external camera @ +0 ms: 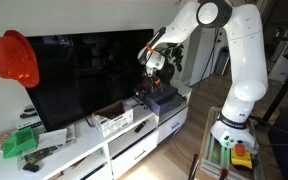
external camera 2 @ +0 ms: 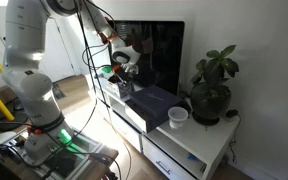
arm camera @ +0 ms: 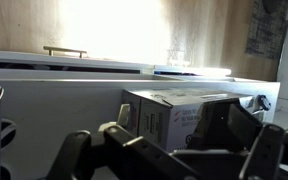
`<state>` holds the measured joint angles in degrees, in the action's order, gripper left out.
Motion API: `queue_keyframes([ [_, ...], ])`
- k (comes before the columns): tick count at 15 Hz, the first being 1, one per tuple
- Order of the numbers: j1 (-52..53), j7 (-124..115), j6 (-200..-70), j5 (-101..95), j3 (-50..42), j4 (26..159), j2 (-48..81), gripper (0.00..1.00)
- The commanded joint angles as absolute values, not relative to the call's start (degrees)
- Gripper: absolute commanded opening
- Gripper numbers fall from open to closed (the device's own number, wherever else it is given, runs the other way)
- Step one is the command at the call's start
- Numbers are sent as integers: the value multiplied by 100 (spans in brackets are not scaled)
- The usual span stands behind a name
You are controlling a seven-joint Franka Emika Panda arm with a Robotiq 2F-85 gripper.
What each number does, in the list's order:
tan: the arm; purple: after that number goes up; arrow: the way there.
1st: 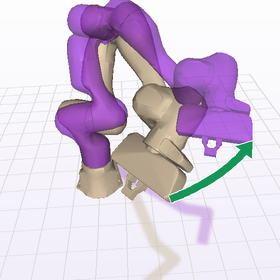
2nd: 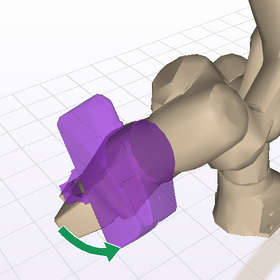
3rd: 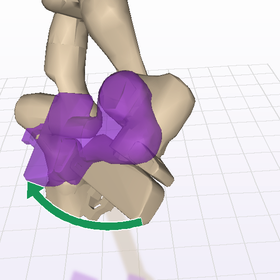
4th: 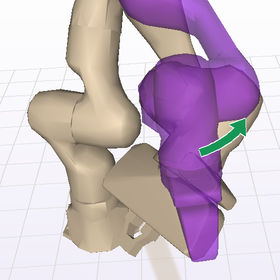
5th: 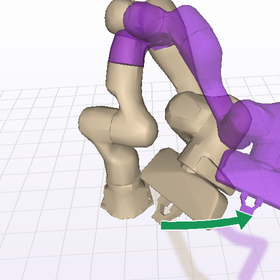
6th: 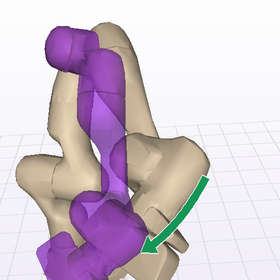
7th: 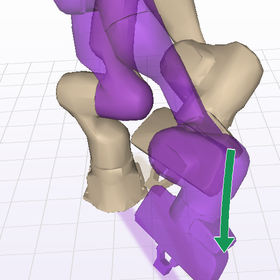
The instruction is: Move the white and purple box to the left slightly then put the purple packet close to the edge of the table
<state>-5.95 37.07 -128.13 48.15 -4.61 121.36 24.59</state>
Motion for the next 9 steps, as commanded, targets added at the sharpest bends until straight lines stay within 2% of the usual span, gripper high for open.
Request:
queue_keyframes([
  [1, -761, 3658, -12851, 4735, -289, 12145, 2423, 100],
  [9, -1036, 4180, -12843, 5382, -41, 11811, 2749, 100],
])
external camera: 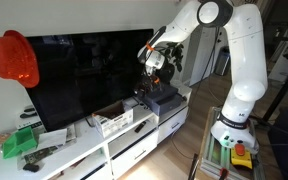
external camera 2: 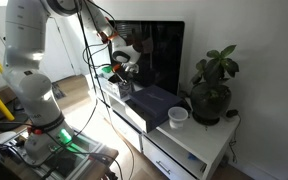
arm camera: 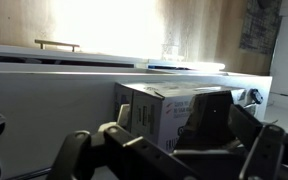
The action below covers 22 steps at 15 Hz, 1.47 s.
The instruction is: Move the white and purple box to the left slightly then put the purple packet close to the edge of the table
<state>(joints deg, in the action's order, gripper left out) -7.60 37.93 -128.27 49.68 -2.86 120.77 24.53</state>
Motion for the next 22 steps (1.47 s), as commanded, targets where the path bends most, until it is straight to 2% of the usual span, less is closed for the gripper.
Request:
queue_keyframes([
  [1, -1074, 4260, -12849, 5475, -14, 11742, 2846, 100],
  [10, -1285, 5137, -12866, 6115, 188, 11099, 3784, 100],
  [11, -1308, 5231, -12827, 6258, 210, 11012, 3875, 95],
  [12, -1311, 5320, -12815, 6375, 217, 10958, 3940, 74],
  [14, -1317, 5449, -12797, 6604, 218, 10836, 4064, 68],
  [22, -1239, 5484, -12647, 7054, 206, 10537, 4422, 10],
])
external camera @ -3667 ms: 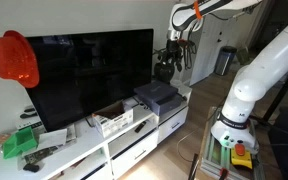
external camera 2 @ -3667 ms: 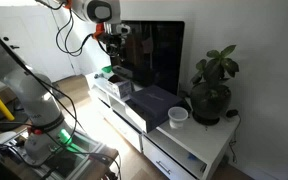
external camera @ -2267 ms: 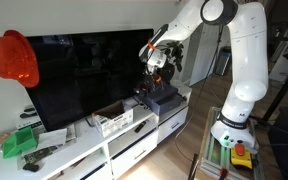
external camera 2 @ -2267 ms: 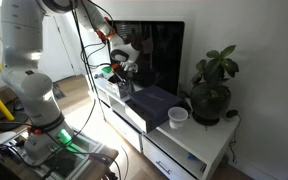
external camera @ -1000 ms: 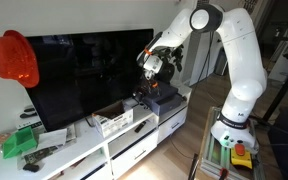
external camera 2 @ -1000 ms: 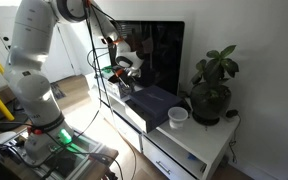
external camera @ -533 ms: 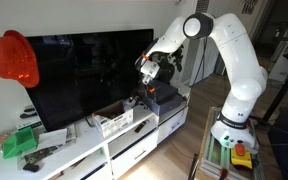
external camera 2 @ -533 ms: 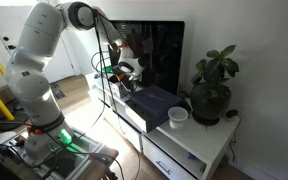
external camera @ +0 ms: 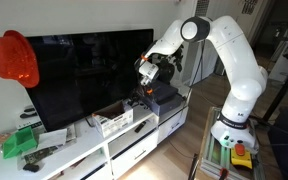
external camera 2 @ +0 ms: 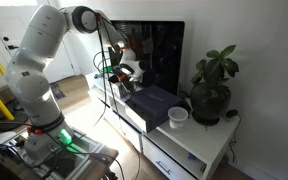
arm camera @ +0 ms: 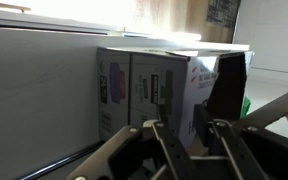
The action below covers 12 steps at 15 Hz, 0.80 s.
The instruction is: Move the white and purple box to the left slightly then put the purple packet close to the edge of the table
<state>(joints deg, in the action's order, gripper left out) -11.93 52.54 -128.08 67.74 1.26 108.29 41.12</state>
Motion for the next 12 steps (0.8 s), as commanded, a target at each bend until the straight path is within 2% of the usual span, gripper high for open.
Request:
queue_keyframes([
  [1, -1230, 5478, -12598, 7085, 215, 10502, 4475, 4],
  [3, -1194, 5444, -12529, 7131, 205, 10429, 4567, 0],
  [4, -1182, 5442, -12500, 7136, 194, 10409, 4585, 12],
  [5, -1173, 5435, -12477, 7135, 191, 10390, 4602, 4],
  [7, -1164, 5408, -12388, 7128, 193, 10357, 4624, 0],
  [10, -1112, 5331, -12272, 7102, 216, 10322, 4671, 1],
  [11, -1094, 5309, -12228, 7087, 218, 10303, 4695, 8],
  [12, -1076, 5298, -12193, 7087, 224, 10285, 4724, 11],
])
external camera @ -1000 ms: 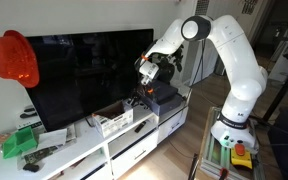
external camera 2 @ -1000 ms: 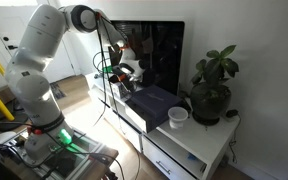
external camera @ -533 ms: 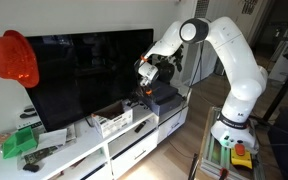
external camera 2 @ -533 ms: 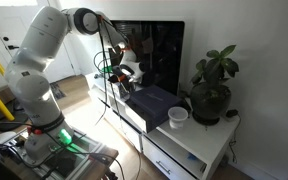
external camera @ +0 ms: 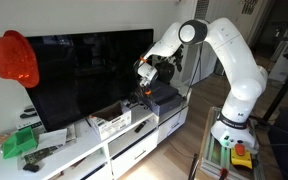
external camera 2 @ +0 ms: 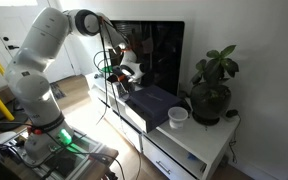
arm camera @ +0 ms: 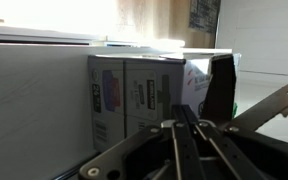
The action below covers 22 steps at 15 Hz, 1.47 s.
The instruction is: Move the white and purple box to the left slightly then put the purple packet close to the edge of the table
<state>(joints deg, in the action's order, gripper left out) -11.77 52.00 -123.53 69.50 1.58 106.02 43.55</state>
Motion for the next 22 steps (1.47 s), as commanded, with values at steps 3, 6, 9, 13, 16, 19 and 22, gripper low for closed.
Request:
queue_keyframes([
  [3, -1030, 5275, -12104, 7064, 235, 10218, 4787, 16],
  [6, -963, 5231, -12028, 7056, 264, 10149, 4816, 7],
  [9, -860, 5191, -11987, 7047, 312, 10033, 4900, 5],
  [13, -727, 5139, -12007, 7026, 340, 9872, 4996, 7],
  [16, -678, 5048, -12024, 7026, 329, 9790, 5018, 2],
  [19, -591, 4807, -12069, 6975, 303, 9811, 4970, 0],
  [22, -492, 4529, -12129, 6922, 290, 9831, 4919, 0],
])
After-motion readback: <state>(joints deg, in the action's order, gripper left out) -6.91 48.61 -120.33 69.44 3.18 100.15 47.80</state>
